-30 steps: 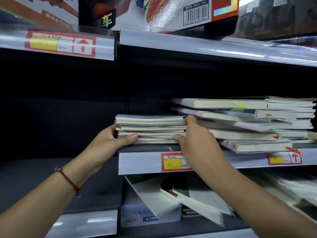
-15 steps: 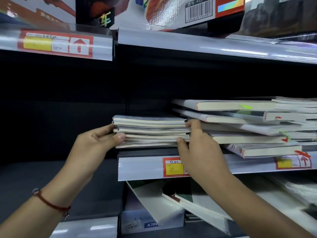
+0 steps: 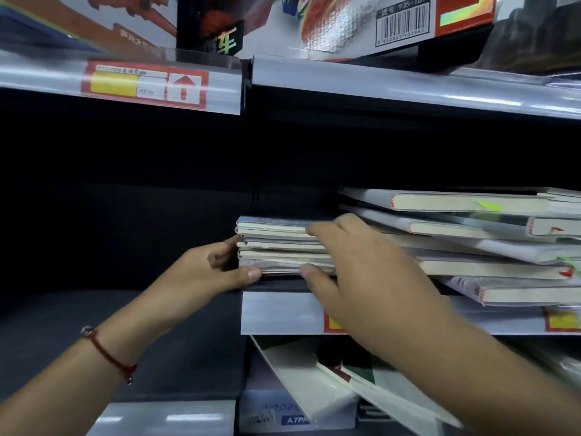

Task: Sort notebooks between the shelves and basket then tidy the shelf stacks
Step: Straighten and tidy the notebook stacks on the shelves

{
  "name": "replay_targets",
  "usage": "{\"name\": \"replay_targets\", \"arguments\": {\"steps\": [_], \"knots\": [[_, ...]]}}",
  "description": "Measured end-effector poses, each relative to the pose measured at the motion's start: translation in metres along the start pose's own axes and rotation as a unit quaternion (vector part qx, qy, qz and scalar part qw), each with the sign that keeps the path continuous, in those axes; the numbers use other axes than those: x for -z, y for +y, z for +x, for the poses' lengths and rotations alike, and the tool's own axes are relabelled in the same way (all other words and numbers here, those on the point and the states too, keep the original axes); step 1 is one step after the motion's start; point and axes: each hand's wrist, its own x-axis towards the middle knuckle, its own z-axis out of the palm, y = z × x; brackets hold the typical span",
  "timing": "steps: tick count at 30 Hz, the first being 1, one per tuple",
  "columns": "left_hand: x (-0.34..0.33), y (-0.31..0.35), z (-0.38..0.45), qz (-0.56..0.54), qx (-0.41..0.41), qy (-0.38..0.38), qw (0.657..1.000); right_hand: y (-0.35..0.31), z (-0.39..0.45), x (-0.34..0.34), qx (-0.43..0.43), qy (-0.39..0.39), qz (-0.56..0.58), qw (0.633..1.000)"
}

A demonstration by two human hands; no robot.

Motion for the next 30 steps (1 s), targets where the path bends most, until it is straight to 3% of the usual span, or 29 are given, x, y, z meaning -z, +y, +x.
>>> {"name": "replay_targets", "arguments": {"steps": [2, 6, 11, 13, 16, 19, 22, 30], "knots": [[0.001, -0.001, 0.001, -0.01, 0.001, -0.001, 1.0, 0.003, 0.022, -0.002, 0.042, -0.06, 0.03, 0.997], [0.001, -0.006, 0.009, -0.038, 0.005, 0.022, 0.999, 0.018, 0.064, -0.023, 0.088, -0.152, -0.035, 0.984], [-0.011, -0.013, 0.019, -0.042, -0.017, 0.093, 0.995, 0.023, 0.079, -0.045, 0.104, -0.103, -0.078, 0.986], [-0.015, -0.015, 0.021, -0.043, -0.02, 0.087, 0.995, 0.021, 0.079, -0.048, 0.1, -0.094, -0.104, 0.985], [-0.015, -0.017, 0.022, -0.038, -0.016, 0.03, 0.999, 0.019, 0.079, -0.044, 0.085, -0.126, -0.074, 0.986], [-0.017, -0.009, 0.028, 0.018, -0.019, 0.036, 0.999, 0.024, 0.079, -0.029, 0.067, -0.177, 0.003, 0.982], [-0.019, -0.003, 0.033, 0.051, -0.051, 0.065, 0.995, 0.032, 0.075, -0.019, 0.049, -0.196, -0.009, 0.979], [-0.013, -0.005, 0.036, 0.058, -0.091, 0.062, 0.992, 0.048, 0.066, -0.026, -0.005, -0.103, -0.007, 0.995]]}}
